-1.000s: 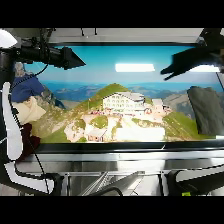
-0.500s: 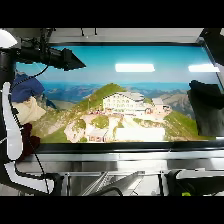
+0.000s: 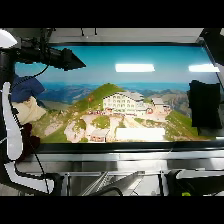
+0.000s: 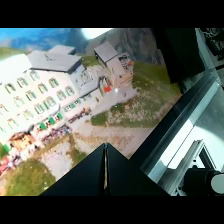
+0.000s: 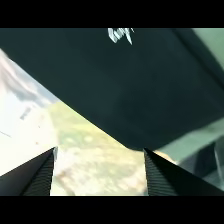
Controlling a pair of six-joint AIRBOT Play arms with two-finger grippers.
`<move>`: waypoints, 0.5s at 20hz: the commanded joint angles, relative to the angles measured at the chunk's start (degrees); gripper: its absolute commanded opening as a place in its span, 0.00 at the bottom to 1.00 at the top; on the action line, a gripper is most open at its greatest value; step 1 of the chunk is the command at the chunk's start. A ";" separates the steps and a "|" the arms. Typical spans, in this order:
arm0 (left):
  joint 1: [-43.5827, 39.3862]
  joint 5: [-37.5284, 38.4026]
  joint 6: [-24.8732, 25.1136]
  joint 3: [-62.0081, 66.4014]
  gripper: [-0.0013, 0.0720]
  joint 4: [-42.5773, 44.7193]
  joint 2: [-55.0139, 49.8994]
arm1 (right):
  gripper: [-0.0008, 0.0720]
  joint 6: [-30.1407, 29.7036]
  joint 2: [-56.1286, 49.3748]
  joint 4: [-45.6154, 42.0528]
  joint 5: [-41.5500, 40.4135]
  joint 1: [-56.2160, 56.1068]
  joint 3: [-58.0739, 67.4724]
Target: Fold the shirts.
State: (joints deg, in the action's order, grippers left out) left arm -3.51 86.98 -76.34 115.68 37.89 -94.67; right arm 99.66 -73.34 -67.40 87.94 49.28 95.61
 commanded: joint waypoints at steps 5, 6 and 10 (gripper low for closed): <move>0.50 -1.07 -0.02 0.00 0.04 0.35 0.81 | 0.04 -6.60 3.30 17.09 -3.56 -4.28 4.46; 0.66 -0.61 -0.02 -0.02 0.04 1.20 1.46 | 0.04 -6.71 4.26 17.07 -3.43 -6.38 3.87; -1.86 -0.35 1.11 -10.03 0.04 4.61 8.96 | 0.04 -9.94 12.13 16.26 -4.07 -20.06 -8.28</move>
State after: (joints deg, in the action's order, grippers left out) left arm -3.90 86.65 -76.31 111.87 39.66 -90.35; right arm 92.40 -65.82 -51.75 84.51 37.28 94.11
